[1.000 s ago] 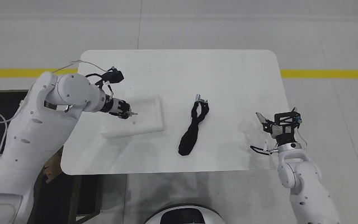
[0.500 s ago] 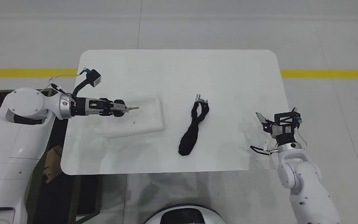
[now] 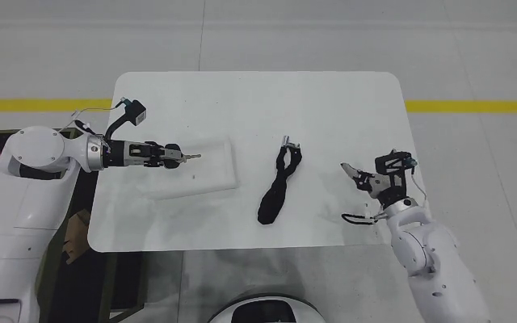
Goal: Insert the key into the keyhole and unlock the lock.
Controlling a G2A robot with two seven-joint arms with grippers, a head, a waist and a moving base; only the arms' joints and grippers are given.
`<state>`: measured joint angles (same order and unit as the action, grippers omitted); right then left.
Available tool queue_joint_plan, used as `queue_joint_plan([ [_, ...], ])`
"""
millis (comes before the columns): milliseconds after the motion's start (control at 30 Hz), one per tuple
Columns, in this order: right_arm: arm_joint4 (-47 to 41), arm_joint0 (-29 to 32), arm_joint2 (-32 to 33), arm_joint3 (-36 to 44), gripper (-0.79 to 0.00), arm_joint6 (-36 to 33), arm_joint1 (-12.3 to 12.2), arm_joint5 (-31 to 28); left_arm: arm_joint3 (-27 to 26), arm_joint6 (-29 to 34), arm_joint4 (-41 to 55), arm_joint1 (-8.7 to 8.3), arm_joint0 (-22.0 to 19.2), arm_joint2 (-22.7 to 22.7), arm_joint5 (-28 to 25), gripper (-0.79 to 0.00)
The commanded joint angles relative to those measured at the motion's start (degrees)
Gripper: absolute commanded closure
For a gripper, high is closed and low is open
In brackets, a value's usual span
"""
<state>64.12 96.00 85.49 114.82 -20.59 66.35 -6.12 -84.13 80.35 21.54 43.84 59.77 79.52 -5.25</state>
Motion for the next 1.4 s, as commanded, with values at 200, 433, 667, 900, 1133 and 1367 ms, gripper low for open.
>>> queue_joint_plan([
  [200,-8.15,-20.94,-17.3,0.87,-0.785,-40.31,2.25,12.5,0.0,0.0,0.0,0.0,0.0,0.0,0.0,0.0],
  [433,-12.98,-33.14,-27.08,-6.73,-0.785,-46.9,5.8,22.77,0.0,0.0,0.0,0.0,0.0,0.0,0.0,0.0],
  [667,-12.98,-33.14,-27.08,-6.73,-0.785,-46.9,5.8,22.77,0.0,0.0,0.0,0.0,0.0,0.0,0.0,0.0],
  [900,-12.98,-33.14,-27.08,-6.73,-0.785,-46.9,5.8,22.77,0.0,0.0,0.0,0.0,0.0,0.0,0.0,0.0],
  [1133,-12.98,-33.14,-27.08,-6.73,-0.785,-46.9,5.8,22.77,0.0,0.0,0.0,0.0,0.0,0.0,0.0,0.0],
  [1367,-12.98,-33.14,-27.08,-6.73,-0.785,-46.9,5.8,22.77,0.0,0.0,0.0,0.0,0.0,0.0,0.0,0.0],
])
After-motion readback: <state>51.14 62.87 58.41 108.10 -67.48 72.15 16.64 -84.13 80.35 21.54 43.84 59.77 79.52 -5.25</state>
